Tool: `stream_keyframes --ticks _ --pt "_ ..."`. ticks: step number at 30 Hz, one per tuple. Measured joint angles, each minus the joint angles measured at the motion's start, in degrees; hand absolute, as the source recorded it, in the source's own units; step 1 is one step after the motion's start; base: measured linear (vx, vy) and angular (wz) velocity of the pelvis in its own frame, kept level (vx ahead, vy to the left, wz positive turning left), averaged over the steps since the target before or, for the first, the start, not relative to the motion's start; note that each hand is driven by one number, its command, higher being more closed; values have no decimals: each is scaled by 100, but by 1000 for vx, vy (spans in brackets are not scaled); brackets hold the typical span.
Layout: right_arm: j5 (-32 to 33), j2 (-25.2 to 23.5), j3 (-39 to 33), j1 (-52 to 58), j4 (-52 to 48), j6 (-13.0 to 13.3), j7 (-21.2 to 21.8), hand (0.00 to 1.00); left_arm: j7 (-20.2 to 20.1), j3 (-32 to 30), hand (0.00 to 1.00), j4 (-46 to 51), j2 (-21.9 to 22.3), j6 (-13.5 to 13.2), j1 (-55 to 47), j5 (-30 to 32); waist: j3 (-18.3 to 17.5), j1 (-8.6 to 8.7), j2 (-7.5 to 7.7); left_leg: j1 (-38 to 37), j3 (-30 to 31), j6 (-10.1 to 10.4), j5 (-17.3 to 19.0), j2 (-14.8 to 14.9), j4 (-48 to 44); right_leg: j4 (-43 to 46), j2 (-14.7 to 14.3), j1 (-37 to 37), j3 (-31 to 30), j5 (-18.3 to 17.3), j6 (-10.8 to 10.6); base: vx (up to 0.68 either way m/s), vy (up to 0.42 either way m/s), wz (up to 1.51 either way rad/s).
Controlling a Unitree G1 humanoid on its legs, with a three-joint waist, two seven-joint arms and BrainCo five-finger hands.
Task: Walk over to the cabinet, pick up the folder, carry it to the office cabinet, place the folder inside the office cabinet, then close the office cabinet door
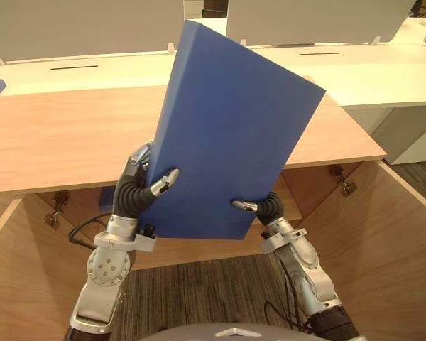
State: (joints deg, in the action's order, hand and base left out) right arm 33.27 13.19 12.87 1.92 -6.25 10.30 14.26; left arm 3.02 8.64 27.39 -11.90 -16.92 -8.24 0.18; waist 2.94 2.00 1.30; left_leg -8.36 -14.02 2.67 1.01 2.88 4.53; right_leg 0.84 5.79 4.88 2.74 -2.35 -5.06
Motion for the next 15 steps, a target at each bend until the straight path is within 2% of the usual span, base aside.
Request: stream_keyframes --ticks 8,15 --pt "-199 -342 -121 0 -368 2 -231 100 64 -267 0 -12 353 -41 -129 -1 0 -3 2 24 83 -1 -1 0 0 19 4 13 63 0 0 0 0 4" --pt "-374 -792 -500 -67 -770 224 -570 100 502 -882 0 -142 688 -41 -405 9 1 -20 8 10 175 -1 -1 -1 0 23 12 78 109 0 0 -10 -16 7"
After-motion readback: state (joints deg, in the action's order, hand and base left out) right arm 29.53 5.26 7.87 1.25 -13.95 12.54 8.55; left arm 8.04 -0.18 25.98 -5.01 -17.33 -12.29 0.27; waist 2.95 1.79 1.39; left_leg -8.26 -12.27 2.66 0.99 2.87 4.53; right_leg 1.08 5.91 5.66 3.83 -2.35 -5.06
